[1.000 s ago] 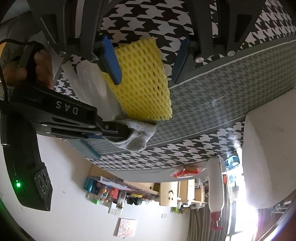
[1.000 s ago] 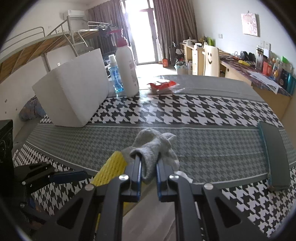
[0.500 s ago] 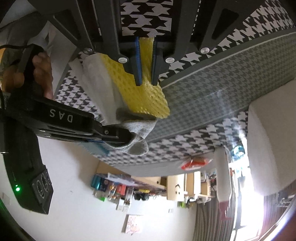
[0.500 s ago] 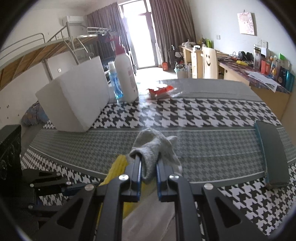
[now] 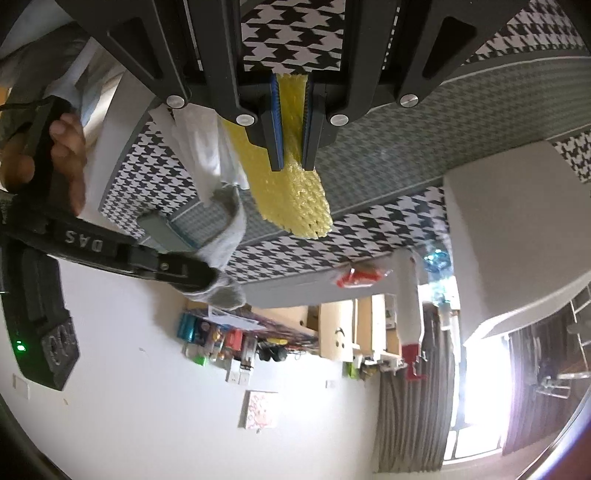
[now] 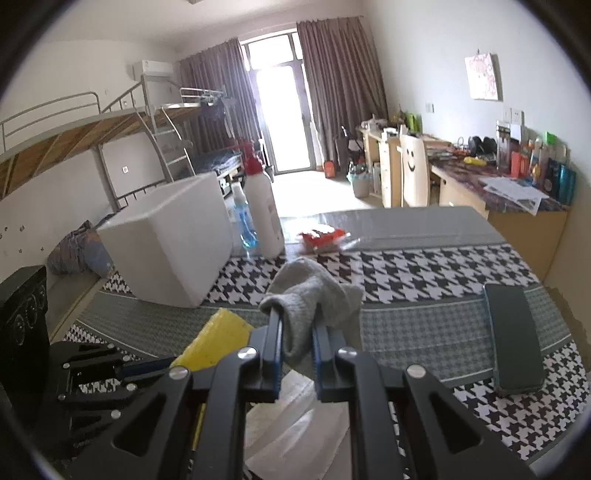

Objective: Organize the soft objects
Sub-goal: 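Lift the yellow sponge with the left tool while the right tool lifts the grey sock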

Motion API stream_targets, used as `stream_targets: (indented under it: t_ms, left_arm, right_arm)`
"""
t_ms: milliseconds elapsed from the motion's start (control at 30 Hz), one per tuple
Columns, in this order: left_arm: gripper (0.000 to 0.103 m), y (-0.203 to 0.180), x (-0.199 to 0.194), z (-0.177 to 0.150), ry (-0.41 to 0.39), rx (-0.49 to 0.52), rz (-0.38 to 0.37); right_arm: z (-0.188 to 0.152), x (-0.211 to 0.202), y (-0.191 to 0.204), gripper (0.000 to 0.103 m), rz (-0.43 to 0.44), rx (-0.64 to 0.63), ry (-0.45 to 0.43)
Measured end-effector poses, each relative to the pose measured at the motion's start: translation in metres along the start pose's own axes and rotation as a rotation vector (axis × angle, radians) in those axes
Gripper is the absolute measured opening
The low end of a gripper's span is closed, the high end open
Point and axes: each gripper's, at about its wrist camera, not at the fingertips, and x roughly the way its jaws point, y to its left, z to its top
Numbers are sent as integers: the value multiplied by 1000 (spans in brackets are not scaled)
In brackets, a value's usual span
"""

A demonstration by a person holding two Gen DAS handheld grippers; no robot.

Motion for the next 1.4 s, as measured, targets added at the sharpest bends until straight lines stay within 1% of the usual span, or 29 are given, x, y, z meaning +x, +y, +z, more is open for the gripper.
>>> stream_targets:
  t_ms: [333, 667, 1100, 1167, 1400]
  left_arm:
    - [10, 9, -14, 5, -40, 2, 74]
    - [10, 15, -30, 13, -83, 6, 113]
    - [10, 19, -46, 26, -134, 15, 142]
    - [10, 21, -50, 30, -147, 16, 154]
    - [10, 30, -58, 40, -174, 15, 160]
  right_arm:
    - [10, -22, 16, 16, 15, -26, -61]
    - [9, -25, 25, 16, 35, -44, -71]
    - [11, -28, 32, 16, 65, -57, -90]
    - [13, -28, 32, 16, 67, -57, -93]
    - [21, -26, 38, 16, 75, -72, -103]
